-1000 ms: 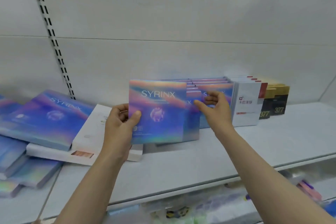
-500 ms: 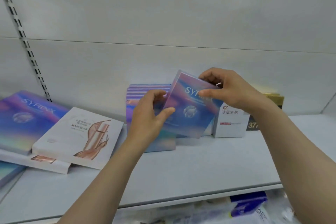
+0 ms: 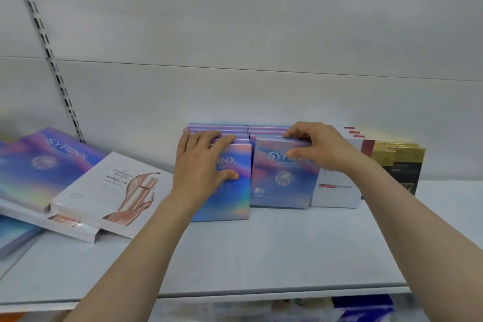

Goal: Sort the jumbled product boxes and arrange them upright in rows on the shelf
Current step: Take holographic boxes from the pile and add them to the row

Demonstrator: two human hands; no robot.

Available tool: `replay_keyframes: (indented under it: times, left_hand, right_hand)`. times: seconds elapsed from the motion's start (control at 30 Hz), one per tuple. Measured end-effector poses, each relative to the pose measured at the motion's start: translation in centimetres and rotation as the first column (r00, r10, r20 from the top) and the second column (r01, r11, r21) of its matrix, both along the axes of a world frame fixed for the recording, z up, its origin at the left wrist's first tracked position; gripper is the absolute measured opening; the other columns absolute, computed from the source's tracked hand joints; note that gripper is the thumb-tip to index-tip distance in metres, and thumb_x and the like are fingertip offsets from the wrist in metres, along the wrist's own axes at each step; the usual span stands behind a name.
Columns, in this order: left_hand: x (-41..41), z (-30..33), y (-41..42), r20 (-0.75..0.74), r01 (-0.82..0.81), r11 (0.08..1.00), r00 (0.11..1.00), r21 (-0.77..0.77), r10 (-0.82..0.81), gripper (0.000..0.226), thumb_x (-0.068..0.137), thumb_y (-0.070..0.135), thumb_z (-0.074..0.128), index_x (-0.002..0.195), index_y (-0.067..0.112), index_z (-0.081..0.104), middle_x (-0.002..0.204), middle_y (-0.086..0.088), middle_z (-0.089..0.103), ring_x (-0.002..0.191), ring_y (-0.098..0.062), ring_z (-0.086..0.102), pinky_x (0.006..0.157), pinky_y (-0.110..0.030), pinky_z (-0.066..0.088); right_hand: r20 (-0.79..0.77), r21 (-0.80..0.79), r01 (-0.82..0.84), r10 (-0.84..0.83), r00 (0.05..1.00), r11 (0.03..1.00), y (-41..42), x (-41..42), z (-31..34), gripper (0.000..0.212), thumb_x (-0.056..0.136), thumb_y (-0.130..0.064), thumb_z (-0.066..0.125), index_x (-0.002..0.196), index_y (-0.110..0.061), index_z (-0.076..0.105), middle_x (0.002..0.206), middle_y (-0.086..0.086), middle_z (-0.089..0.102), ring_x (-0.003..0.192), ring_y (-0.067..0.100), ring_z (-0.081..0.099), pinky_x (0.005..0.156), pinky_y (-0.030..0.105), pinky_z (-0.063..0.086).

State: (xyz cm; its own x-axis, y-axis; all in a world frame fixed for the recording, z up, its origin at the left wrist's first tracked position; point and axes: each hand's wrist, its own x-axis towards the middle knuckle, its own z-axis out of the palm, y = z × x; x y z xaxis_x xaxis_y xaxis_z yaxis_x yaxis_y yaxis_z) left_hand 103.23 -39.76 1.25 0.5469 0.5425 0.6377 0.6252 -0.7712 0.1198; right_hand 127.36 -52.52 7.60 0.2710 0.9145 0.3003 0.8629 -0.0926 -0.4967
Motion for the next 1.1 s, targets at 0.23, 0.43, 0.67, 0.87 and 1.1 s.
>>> replay_keyframes:
  times: [0.23, 0.43, 0.67, 0.87, 1.1]
  left_hand:
    - [0.1, 0.0, 0.5, -0.007, 0.053, 0.999, 0.999, 0.002, -0.053, 0.077, 0.065, 0.054, 0.079, 0.136, 0.037, 0.054, 0.136, 0.008, 0.054, 0.125, -0.022, 0.045, 0.105, -0.034, 0.024]
    - [0.1, 0.1, 0.7, -0.039, 0.052, 0.998, 0.998, 0.021, -0.051, 0.079, 0.066, 0.057, 0.077, 0.137, 0.036, 0.051, 0.136, 0.008, 0.053, 0.124, -0.022, 0.045, 0.104, -0.034, 0.024]
    - [0.3, 0.4, 0.2, -0.064, 0.013, 1.000, 0.998, -0.006, -0.013, 0.078, 0.067, 0.057, 0.076, 0.138, 0.037, 0.049, 0.138, 0.007, 0.050, 0.125, -0.021, 0.043, 0.104, -0.032, 0.021]
    - [0.3, 2.0, -0.6, -0.109, 0.028, 0.990, 0.993, -0.138, -0.044, 0.076, 0.074, 0.051, 0.075, 0.141, 0.032, 0.046, 0.140, 0.003, 0.046, 0.130, -0.021, 0.039, 0.107, -0.033, 0.026]
    - [-4.8, 7.7, -1.6, 0.349, 0.193, 0.828, 0.937, -0.527, 0.004, 0.052, 0.089, 0.047, 0.062, 0.133, 0.020, 0.055, 0.130, -0.001, 0.060, 0.117, -0.014, 0.056, 0.100, -0.025, 0.040]
  right_hand:
    - [0.282, 0.101, -0.010, -0.019, 0.959, 0.995, 1.4, -0.4, -2.3, 0.042, 0.085, -0.019, 0.074, 0.125, -0.019, 0.062, 0.120, 0.003, 0.052, 0.116, 0.020, 0.041, 0.090, 0.016, 0.025]
    - [0.334, 0.068, 0.014, -0.036, 0.942, 0.998, 1.5, -0.6, -3.7, 0.073, 0.071, -0.041, 0.084, 0.134, -0.022, 0.051, 0.130, -0.001, 0.051, 0.123, 0.022, 0.041, 0.103, 0.039, 0.036]
    - [0.393, 0.079, 0.067, -0.093, 0.915, 0.995, 1.6, -1.1, -4.1, 0.074, 0.072, -0.044, 0.081, 0.136, -0.025, 0.047, 0.134, -0.003, 0.050, 0.125, 0.021, 0.041, 0.100, 0.035, 0.033]
    - [0.414, 0.036, 0.095, -0.101, 0.905, 0.995, 1.8, -2.3, -2.3, 0.066, 0.081, -0.045, 0.074, 0.136, -0.016, 0.050, 0.136, 0.006, 0.052, 0.127, 0.028, 0.043, 0.104, 0.037, 0.033]
    - [0.333, 0.111, -0.005, -0.032, 0.942, 0.994, 2.2, -7.8, 4.1, 0.048, 0.095, -0.040, 0.060, 0.137, -0.019, 0.053, 0.144, 0.005, 0.049, 0.134, 0.025, 0.040, 0.107, 0.034, 0.032]
